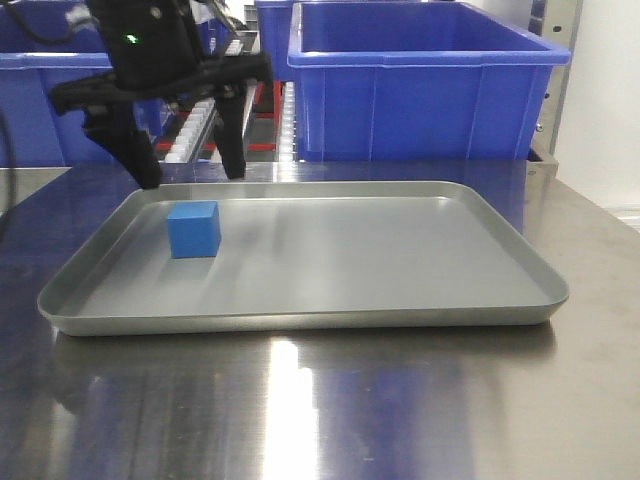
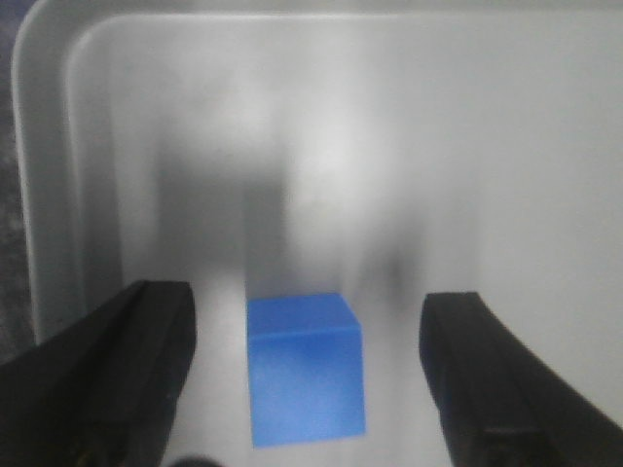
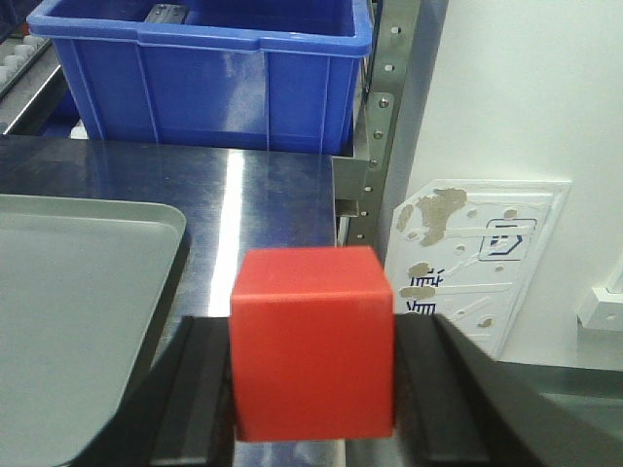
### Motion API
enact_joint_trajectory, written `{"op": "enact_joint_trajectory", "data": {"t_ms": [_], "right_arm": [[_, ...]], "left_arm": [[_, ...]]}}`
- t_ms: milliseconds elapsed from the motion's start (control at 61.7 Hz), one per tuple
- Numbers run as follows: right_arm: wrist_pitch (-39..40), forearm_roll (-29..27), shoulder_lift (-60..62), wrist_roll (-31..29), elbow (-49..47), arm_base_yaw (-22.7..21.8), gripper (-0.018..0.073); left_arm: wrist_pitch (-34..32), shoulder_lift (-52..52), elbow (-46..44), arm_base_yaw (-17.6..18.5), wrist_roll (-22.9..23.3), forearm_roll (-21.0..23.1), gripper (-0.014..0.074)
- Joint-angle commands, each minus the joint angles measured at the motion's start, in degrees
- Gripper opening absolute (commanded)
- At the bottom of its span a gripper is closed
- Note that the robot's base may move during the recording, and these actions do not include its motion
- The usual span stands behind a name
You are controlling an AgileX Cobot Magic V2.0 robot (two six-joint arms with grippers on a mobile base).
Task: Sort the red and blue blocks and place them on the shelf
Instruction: 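Lower the open left gripper around the blue cube and close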
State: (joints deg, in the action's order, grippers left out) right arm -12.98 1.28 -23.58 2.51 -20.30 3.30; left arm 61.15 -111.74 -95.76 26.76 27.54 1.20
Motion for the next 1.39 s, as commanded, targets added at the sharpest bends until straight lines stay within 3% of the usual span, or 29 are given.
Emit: {"op": "enact_joint_trajectory", "data": {"t_ms": [0,826,956,1377], "right_arm": [[5.1,0.1,-0.2,-0.5,-1.6,-0.4,0.0331],[5.1,0.1,-0.2,-0.5,-1.6,-0.4,0.0331],[5.1,0.1,-0.2,-0.5,-1.6,-0.4,0.0331],[5.1,0.1,-0.2,-0.5,-1.6,-0.4,0.0331]], "left_arm": [[2.1,1.6,-2.9,0.2,2.2,-1.8,0.0522],[5.1,-0.5,-2.9,2.2,5.0,-0.5,0.0519],[5.1,-0.5,-2.9,2.2,8.1,-0.4,0.0461],[6.0,-0.5,-2.9,2.3,8.1,1.9,0.0235]]}}
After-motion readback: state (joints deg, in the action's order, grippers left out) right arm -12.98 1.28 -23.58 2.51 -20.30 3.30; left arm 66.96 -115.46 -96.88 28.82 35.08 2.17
